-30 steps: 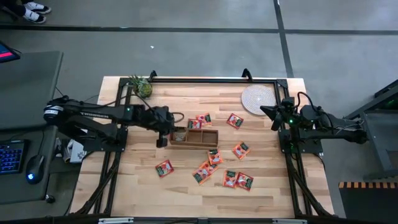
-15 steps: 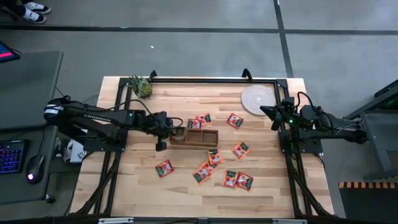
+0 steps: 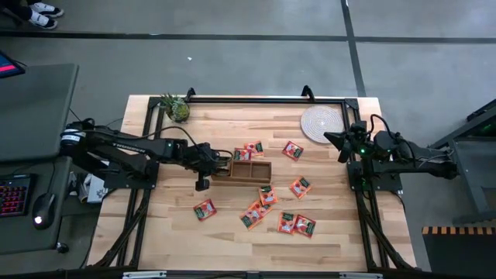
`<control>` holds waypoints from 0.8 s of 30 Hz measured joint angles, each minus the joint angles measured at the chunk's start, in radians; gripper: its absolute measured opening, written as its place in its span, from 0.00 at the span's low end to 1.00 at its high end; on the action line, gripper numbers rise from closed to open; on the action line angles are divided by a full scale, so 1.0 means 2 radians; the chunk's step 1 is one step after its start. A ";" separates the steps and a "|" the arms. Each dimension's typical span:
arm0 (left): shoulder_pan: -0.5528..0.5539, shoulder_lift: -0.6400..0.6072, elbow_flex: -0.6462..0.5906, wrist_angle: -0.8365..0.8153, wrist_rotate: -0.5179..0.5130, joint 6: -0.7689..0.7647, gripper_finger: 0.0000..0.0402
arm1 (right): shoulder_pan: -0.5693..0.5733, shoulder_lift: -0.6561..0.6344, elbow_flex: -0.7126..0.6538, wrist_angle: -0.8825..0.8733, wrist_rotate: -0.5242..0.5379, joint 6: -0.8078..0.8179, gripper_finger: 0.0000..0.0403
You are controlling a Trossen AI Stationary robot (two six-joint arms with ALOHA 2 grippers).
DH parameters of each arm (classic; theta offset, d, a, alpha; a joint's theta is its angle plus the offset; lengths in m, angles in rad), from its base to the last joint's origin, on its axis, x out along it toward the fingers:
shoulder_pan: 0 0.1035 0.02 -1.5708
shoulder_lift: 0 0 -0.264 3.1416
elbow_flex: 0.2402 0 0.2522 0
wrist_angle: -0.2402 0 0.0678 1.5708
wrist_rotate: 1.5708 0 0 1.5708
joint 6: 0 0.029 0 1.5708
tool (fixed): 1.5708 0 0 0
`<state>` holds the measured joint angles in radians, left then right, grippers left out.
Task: Pick & Place Tea
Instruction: Put the brown tea bag into the left section of the brown wooden organizer
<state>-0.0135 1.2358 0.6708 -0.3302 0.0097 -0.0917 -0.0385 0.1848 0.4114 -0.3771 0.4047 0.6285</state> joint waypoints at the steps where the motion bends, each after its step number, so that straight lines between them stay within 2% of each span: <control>1: 0.000 0.000 0.000 0.003 0.000 0.000 0.00 | 0.000 0.000 0.000 0.000 0.000 0.000 0.00; 16: 0.000 -0.002 0.000 0.021 -0.001 0.004 0.01 | 0.000 0.000 0.000 0.000 -0.010 0.000 0.00; 20: 0.000 -0.002 0.000 0.021 -0.001 0.004 0.09 | 0.000 0.000 0.000 -0.001 -0.011 0.000 0.00; 24: 0.000 -0.002 0.000 0.021 -0.001 0.004 0.23 | 0.000 0.000 0.000 -0.005 -0.011 0.000 0.00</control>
<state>-0.0132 1.2324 0.6708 -0.2890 0.0078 -0.0837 -0.0387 0.1848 0.4114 -0.3877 0.3824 0.6281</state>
